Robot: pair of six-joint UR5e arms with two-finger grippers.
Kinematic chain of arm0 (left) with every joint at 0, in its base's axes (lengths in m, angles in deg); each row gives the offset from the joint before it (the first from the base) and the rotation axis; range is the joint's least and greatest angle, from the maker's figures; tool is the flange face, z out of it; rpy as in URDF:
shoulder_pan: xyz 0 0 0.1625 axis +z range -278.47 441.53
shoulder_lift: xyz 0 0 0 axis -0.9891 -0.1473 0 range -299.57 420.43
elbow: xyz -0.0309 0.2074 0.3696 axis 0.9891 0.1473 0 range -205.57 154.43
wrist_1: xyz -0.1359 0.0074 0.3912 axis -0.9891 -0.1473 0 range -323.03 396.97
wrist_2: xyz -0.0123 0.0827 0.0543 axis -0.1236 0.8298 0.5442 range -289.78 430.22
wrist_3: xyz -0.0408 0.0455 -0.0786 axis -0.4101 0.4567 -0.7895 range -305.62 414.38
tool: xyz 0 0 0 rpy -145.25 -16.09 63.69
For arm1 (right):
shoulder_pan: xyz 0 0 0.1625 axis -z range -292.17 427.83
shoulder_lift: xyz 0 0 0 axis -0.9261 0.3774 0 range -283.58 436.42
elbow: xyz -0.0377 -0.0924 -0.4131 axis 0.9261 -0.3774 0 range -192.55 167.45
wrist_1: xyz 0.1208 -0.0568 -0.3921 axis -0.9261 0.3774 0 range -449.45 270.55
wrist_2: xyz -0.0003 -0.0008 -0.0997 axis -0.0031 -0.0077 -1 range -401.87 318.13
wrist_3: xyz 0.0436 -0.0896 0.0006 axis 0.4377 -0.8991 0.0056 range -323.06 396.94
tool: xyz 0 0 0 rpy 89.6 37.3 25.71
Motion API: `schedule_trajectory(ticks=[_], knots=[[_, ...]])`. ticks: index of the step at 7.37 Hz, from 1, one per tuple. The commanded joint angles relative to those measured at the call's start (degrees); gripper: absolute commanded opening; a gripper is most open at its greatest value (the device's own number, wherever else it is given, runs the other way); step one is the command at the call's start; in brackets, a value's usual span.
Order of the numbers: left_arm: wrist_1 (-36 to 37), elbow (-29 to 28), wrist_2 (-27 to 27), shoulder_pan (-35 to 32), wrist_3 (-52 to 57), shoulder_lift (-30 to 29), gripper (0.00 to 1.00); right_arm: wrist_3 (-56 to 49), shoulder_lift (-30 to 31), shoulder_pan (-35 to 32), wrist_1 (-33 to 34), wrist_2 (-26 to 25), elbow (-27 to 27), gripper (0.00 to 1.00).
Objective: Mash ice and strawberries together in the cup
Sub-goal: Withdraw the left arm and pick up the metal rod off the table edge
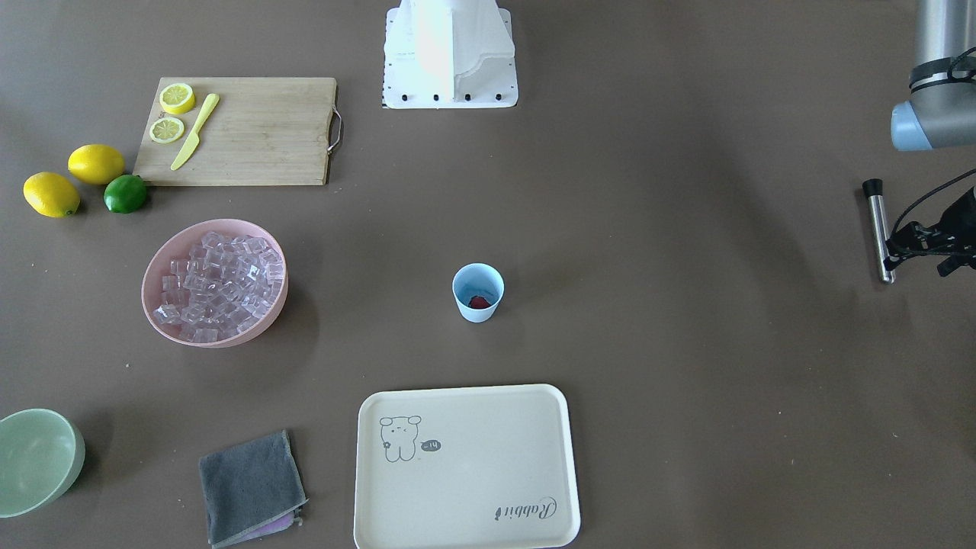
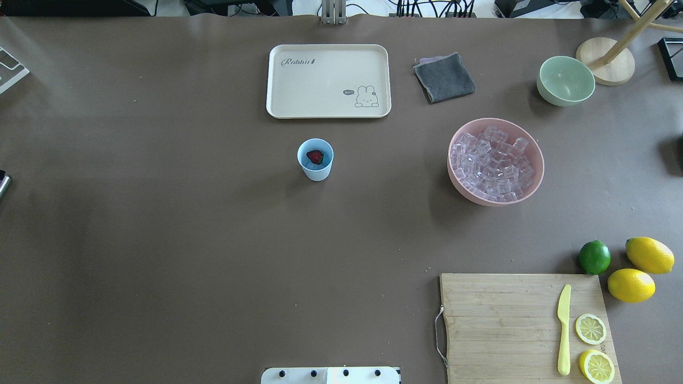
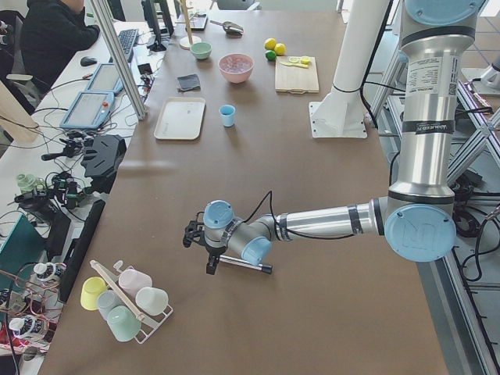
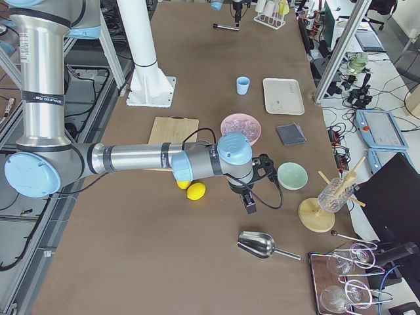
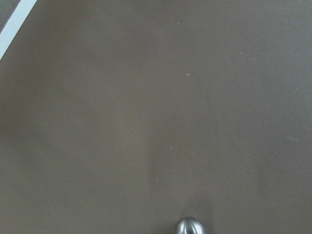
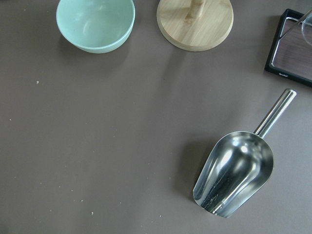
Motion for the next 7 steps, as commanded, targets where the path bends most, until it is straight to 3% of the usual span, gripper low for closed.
schedule_trajectory(ticks=[1, 3, 5, 6, 7], knots=[[-1.4, -0.3, -0.1, 1.0, 0.4, 0.3, 0.92, -0.1, 0.5, 0.0, -0.1, 0.0, 0.2, 0.99], [-3.1, -0.4, 0.0, 2.3, 0.7, 1.0, 0.88, -0.1, 0.7, 0.0, 0.0, 0.0, 0.3, 0.99], [-4.4, -0.5, 0.2, 4.0, 0.7, 1.7, 0.59, -0.1, 1.3, 0.0, -0.1, -0.1, 0.4, 0.99], [-4.5, -0.5, 0.1, 4.3, 0.8, 1.7, 0.36, -0.1, 1.3, -0.1, -0.1, -0.1, 0.4, 0.99], [-5.4, -0.5, 0.2, 4.3, 0.8, 1.7, 0.30, -0.2, 1.3, -0.2, -0.1, -0.1, 0.4, 0.99]])
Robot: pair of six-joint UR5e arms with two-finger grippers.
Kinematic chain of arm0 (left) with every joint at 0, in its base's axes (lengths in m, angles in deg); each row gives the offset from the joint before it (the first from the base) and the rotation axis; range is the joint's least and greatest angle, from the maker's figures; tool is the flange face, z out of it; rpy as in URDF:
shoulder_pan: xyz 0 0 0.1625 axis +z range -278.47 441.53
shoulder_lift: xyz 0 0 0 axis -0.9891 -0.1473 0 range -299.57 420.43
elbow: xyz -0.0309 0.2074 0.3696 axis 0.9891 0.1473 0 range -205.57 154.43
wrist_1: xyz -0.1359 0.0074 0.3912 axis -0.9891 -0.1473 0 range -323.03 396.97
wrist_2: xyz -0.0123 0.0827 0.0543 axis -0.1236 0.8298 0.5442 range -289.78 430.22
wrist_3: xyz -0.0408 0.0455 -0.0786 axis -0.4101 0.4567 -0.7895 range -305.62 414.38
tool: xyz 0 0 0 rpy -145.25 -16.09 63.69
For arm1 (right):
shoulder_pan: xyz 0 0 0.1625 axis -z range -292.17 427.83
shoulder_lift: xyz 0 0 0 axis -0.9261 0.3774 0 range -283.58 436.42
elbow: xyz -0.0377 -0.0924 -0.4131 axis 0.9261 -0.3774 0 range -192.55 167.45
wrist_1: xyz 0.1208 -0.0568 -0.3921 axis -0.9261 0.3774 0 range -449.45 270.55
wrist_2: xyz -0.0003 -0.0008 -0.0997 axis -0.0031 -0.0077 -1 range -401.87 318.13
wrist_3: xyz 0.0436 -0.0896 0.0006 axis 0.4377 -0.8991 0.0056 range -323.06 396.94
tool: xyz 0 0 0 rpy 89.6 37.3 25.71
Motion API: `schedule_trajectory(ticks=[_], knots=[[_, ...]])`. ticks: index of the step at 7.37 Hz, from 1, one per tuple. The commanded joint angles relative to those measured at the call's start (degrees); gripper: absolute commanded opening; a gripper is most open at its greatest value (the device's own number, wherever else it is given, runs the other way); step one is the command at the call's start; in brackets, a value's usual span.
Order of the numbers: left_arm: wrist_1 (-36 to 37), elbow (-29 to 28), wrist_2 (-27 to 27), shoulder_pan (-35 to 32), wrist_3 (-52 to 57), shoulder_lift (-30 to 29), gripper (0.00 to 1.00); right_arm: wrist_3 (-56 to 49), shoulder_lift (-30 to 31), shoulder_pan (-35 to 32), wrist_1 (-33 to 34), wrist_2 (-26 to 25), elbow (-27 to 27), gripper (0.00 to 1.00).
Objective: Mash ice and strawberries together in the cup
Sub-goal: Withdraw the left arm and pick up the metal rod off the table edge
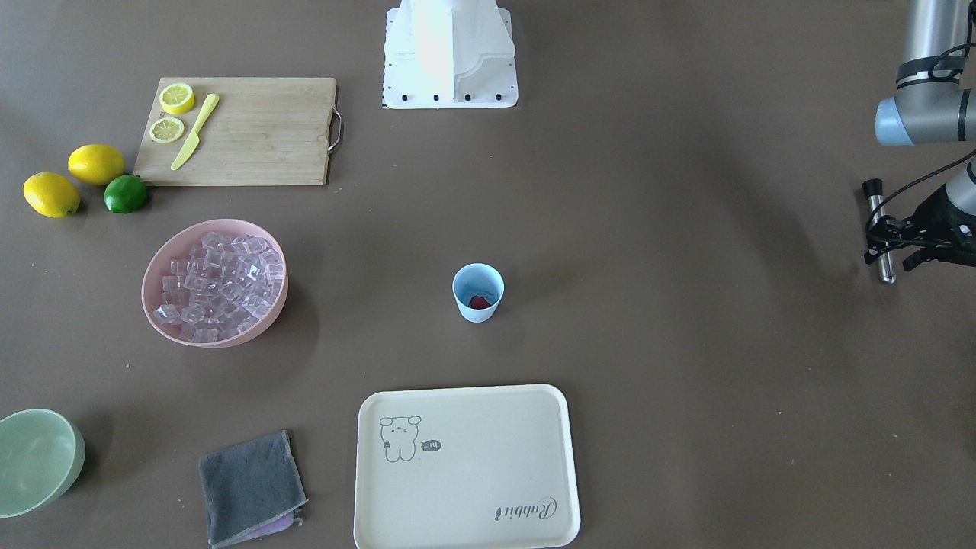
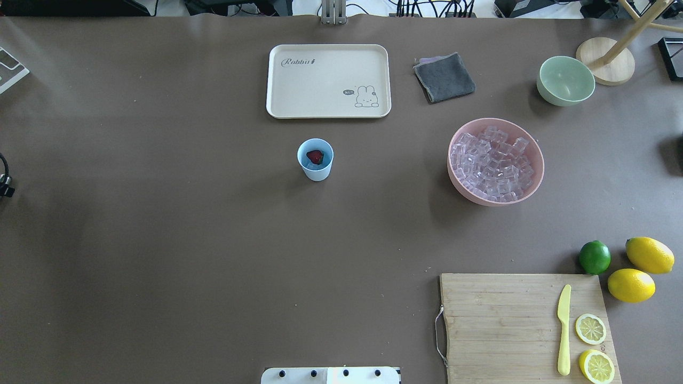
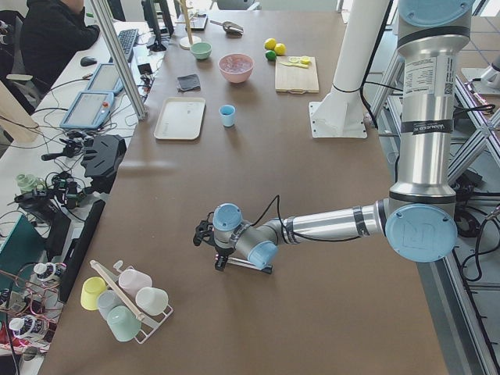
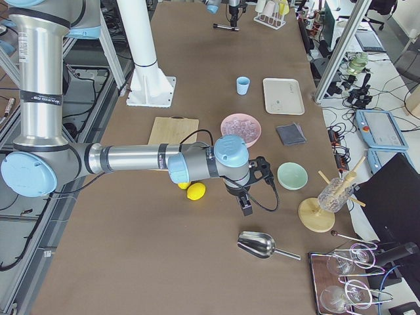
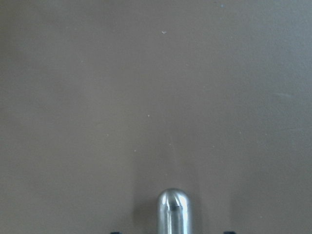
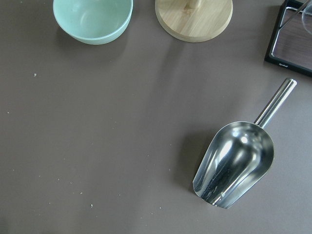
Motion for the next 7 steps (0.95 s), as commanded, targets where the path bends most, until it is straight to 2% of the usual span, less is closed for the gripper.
schedule_trajectory(ticks=[1, 3, 4, 5, 6, 7], knots=[[-1.0, 0.1, 0.2, 0.3, 0.2, 0.1, 0.26, -0.1, 0.2, -0.3, 0.0, 0.1, 0.0, 0.99], [-0.9, 1.4, 0.4, 0.2, 2.7, -1.0, 0.24, -0.2, 0.4, -0.4, 0.0, 0.3, 0.3, 0.99], [-0.8, 5.6, -0.1, -0.6, 2.9, -2.7, 0.24, -0.2, 0.4, -0.3, 0.0, 0.3, 0.4, 0.99], [0.0, 6.9, 0.4, -2.9, 2.5, -8.3, 0.24, -0.1, 0.4, -0.3, 0.0, 0.3, 0.4, 0.99], [-0.7, 7.1, 1.6, -3.6, -3.0, -13.5, 0.24, -0.1, 0.6, -0.3, 0.1, 0.5, 0.7, 0.99], [-1.2, 8.6, 7.7, -3.4, -10.5, -17.9, 0.24, -0.1, 0.8, -0.2, 0.1, 0.5, 0.7, 0.99]])
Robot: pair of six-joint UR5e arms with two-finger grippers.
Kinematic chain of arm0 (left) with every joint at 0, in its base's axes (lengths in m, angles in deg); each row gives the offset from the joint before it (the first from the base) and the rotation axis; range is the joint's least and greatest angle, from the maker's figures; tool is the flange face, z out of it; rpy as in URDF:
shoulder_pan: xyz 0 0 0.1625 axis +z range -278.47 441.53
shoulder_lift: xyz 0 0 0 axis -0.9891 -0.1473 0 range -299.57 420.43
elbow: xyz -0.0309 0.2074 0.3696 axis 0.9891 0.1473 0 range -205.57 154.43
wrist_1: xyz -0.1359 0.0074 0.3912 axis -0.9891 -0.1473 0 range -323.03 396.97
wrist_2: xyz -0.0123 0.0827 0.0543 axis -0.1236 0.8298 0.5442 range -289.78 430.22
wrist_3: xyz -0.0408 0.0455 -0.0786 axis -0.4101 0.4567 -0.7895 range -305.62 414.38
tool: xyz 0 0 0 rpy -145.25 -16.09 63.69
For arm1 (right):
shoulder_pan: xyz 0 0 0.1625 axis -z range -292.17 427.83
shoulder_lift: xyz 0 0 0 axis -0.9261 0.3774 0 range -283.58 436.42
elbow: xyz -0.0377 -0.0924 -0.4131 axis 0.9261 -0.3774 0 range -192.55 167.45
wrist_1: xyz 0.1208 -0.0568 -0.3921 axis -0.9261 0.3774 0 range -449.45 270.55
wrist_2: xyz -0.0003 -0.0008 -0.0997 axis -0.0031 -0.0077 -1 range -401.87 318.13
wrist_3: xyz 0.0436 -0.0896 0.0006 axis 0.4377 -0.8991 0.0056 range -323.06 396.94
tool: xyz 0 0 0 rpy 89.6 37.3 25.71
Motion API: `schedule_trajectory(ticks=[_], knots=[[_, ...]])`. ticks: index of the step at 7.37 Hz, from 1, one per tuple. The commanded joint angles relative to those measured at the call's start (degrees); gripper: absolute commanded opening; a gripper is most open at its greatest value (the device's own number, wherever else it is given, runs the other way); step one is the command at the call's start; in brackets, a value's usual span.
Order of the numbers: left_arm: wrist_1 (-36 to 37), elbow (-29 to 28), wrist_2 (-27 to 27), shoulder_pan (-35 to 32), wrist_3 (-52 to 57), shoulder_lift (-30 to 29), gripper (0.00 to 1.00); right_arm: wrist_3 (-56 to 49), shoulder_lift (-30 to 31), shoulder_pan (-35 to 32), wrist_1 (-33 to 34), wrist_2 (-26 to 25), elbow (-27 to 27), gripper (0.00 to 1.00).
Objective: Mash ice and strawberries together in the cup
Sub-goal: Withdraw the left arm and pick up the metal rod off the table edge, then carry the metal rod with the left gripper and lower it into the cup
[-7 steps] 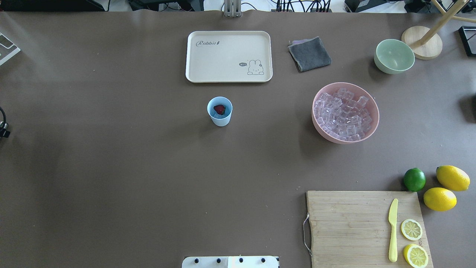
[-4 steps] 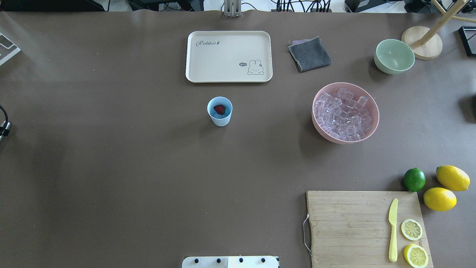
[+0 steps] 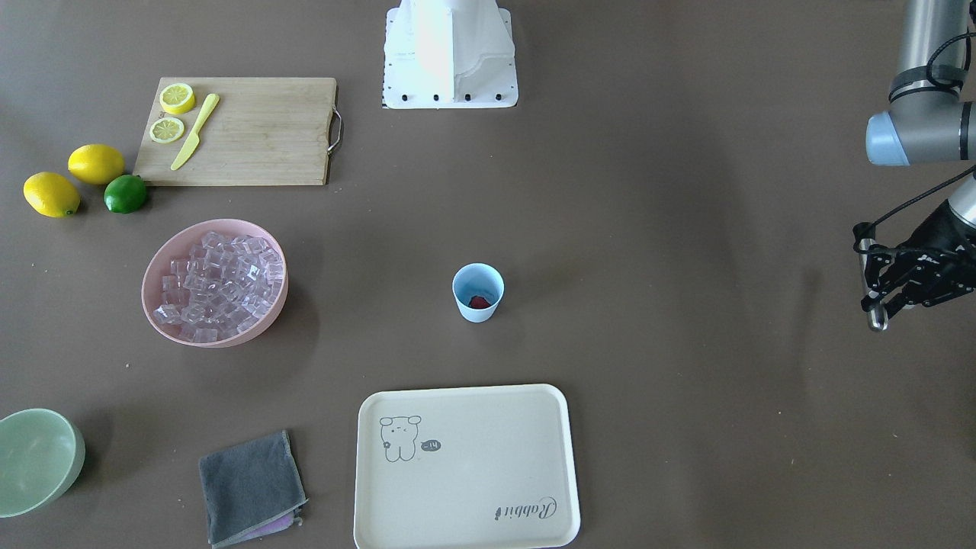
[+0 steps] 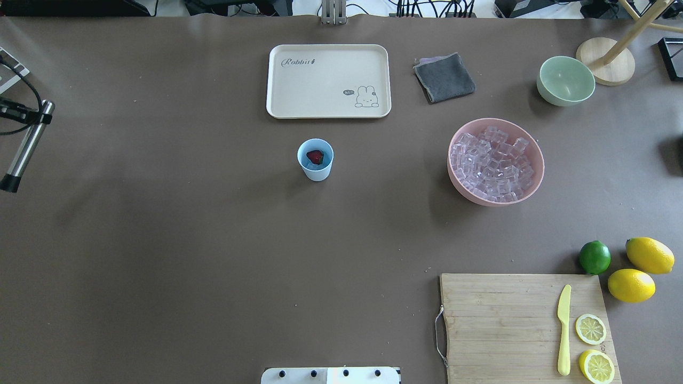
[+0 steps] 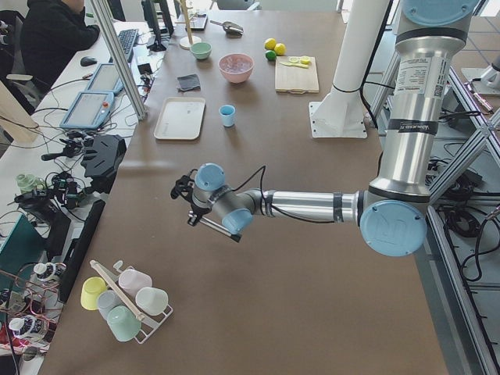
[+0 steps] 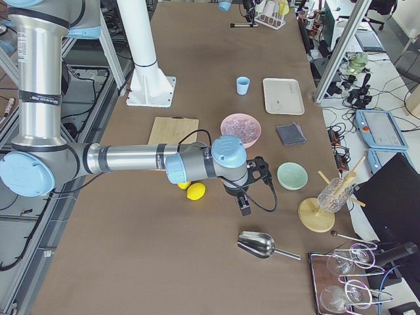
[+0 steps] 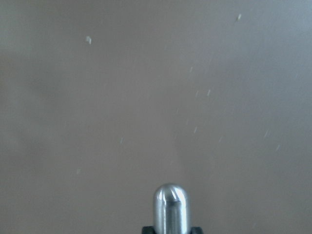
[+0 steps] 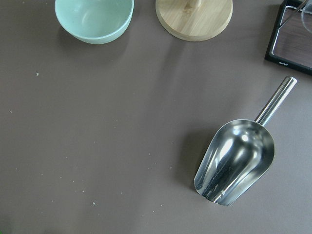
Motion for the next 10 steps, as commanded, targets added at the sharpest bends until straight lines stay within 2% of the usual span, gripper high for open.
schedule_trajectory(ticks=[1, 2, 3, 5, 6, 8, 9, 10], knots=[[-2.5, 2.6, 10.9, 0.7, -12.5, -8.2, 0.24, 0.0, 0.4, 0.2, 0.3, 0.1, 0.1, 0.99], [-4.7, 2.7, 14.6, 2.1, -17.2, -11.7, 0.24, -0.1, -0.1, 0.6, 1.9, 0.1, 0.4, 0.99], [-4.9, 2.9, 21.2, 5.5, -21.6, -14.8, 0.24, -0.1, -0.4, 2.1, 3.4, 0.0, 1.4, 0.99], [-4.9, 4.1, 39.4, 16.3, -27.4, -21.1, 0.24, 0.0, -1.3, 2.2, 5.0, 0.2, 1.6, 0.99], [-4.2, 4.4, 45.0, 19.3, -28.6, -24.3, 0.24, 0.0, -1.3, 2.4, 5.0, 0.2, 1.8, 0.99], [-4.3, 6.9, 60.8, 27.4, -32.0, -25.3, 0.24, 0.1, -1.4, 2.9, 5.0, 0.4, 2.0, 0.99], [-3.8, 7.8, 71.2, 34.1, -32.1, -25.4, 0.24, 0.1, -1.4, 2.9, 5.0, 0.4, 2.0, 0.99], [-1.8, 7.7, 77.6, 39.3, -31.9, -26.1, 0.24, 0.1, -1.4, 2.9, 5.0, 0.4, 2.0, 0.99]])
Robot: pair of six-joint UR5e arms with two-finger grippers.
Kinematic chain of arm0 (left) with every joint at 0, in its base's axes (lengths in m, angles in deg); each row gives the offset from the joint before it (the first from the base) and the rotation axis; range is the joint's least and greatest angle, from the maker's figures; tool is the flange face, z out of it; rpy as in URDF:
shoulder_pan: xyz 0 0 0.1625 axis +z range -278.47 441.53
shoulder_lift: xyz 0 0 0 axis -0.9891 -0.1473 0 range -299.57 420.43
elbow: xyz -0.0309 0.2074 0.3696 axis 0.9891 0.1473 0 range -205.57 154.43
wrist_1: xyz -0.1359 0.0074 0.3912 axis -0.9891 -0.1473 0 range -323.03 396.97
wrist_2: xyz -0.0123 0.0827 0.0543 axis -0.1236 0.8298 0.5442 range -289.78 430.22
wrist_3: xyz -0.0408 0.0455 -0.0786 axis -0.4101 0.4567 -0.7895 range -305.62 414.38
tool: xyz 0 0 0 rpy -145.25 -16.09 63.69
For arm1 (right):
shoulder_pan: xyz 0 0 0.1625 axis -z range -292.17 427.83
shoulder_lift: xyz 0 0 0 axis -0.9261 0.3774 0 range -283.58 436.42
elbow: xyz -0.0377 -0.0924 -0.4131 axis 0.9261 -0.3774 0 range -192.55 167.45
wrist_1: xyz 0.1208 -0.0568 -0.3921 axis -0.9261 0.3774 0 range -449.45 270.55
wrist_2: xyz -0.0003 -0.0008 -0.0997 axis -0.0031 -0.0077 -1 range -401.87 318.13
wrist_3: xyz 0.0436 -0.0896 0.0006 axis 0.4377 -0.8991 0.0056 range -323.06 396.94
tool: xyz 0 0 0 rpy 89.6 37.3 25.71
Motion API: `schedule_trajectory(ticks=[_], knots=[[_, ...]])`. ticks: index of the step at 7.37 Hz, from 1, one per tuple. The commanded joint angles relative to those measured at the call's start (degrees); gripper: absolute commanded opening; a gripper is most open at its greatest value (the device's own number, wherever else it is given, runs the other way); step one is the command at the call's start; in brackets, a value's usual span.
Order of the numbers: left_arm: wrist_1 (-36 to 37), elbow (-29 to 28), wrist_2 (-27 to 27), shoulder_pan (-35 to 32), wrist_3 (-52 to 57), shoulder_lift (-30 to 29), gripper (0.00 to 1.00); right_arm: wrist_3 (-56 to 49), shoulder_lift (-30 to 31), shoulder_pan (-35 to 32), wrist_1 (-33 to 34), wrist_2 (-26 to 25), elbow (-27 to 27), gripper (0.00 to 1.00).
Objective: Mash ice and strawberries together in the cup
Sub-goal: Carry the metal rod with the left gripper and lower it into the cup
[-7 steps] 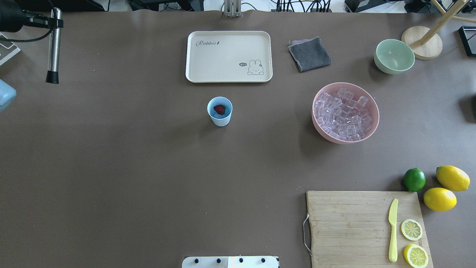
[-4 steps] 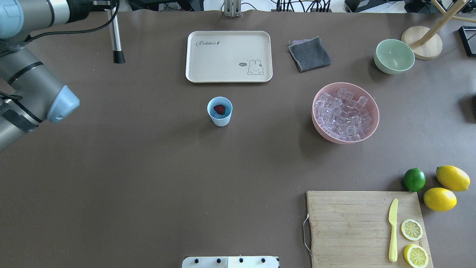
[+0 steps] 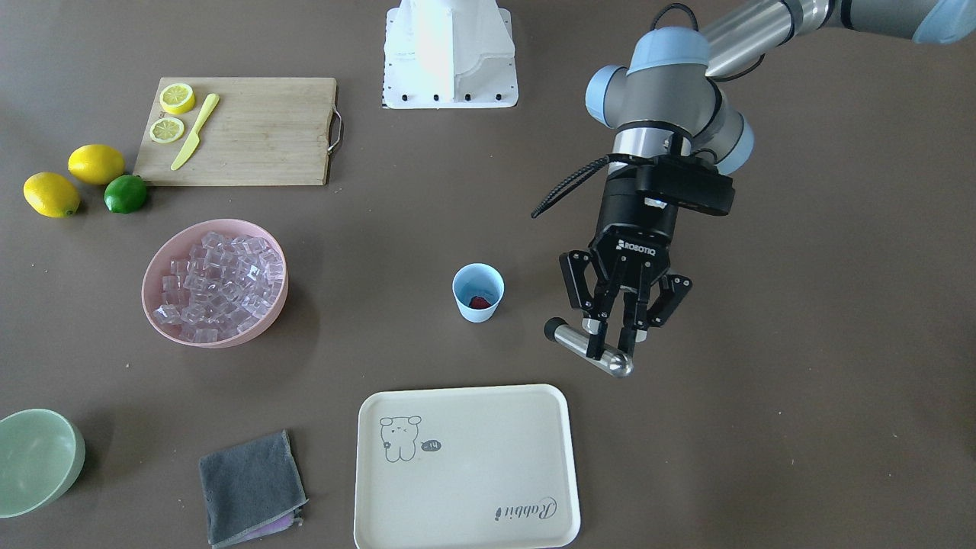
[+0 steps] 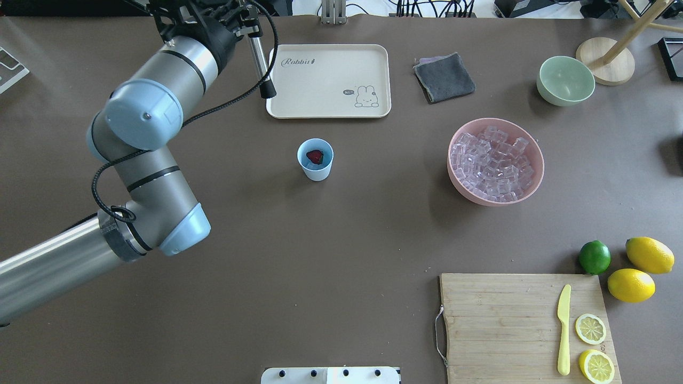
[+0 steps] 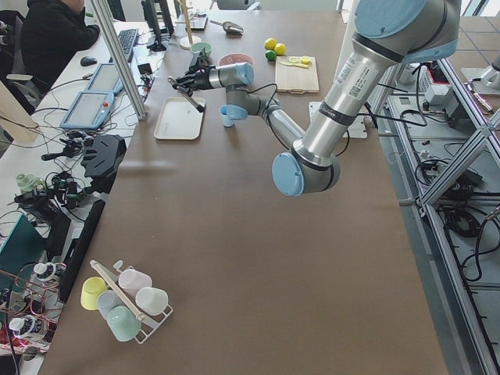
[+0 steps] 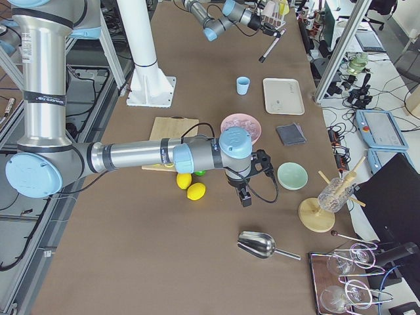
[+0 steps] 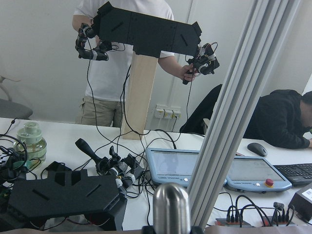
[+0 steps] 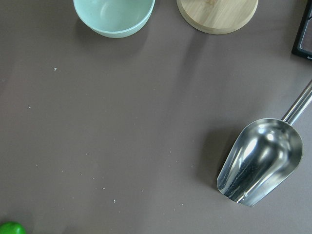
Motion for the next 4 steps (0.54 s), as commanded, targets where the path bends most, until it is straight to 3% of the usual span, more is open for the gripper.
schedule_trajectory(ticks=[1, 4], knots=[[2.6, 0.4, 14.8, 10.9, 0.1, -0.7, 0.24, 0.0, 0.0, 0.1, 0.0, 0.0, 0.0, 0.99], [2.7, 0.3, 17.7, 12.2, 0.3, -2.2, 0.24, -0.1, 0.7, 0.1, 0.0, 0.0, 0.3, 0.99]])
